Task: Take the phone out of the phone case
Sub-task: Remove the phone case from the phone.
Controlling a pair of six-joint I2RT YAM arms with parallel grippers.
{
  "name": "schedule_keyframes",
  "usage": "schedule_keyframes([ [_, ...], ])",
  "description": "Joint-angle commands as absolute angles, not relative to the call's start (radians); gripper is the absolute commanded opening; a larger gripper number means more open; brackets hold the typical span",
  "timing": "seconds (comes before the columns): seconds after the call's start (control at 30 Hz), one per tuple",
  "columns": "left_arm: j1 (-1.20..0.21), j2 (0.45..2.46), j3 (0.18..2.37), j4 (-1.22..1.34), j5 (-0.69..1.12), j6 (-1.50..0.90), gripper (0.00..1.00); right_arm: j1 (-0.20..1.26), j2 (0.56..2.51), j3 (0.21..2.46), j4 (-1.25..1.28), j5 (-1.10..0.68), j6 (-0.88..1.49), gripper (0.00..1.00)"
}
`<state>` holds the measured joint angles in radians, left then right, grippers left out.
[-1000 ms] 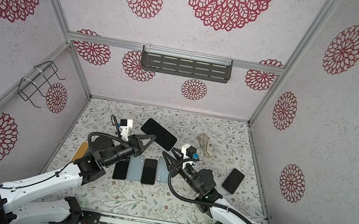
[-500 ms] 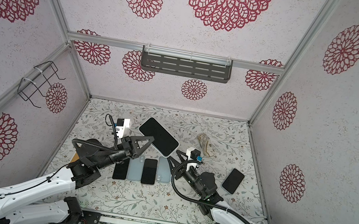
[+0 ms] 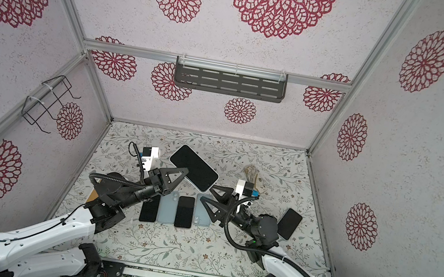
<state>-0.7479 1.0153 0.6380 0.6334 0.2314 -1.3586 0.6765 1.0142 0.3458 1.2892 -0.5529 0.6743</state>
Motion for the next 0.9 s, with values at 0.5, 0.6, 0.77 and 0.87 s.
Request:
schedule_keyframes([
  [0.5,-0.74,1.011,0.641,0.777,0.251,-1.361,0.0,0.669,1.077,0.386,1.441,-0.597,0.759,0.54],
  [0.6,-0.741,1.012,0.642,0.78,0.254,-1.361,0.0,0.665,1.083,0.38,1.459,-0.595,0.768,0.54],
  [0.77,-0.74,1.008,0.634,0.782,0.25,-1.357,0.0,0.66,1.087,0.375,1.484,-0.593,0.78,0.54],
  [0.87,-0.741,1.007,0.627,0.781,0.241,-1.354,0.0,0.66,1.091,0.374,1.504,-0.604,0.794,0.57],
])
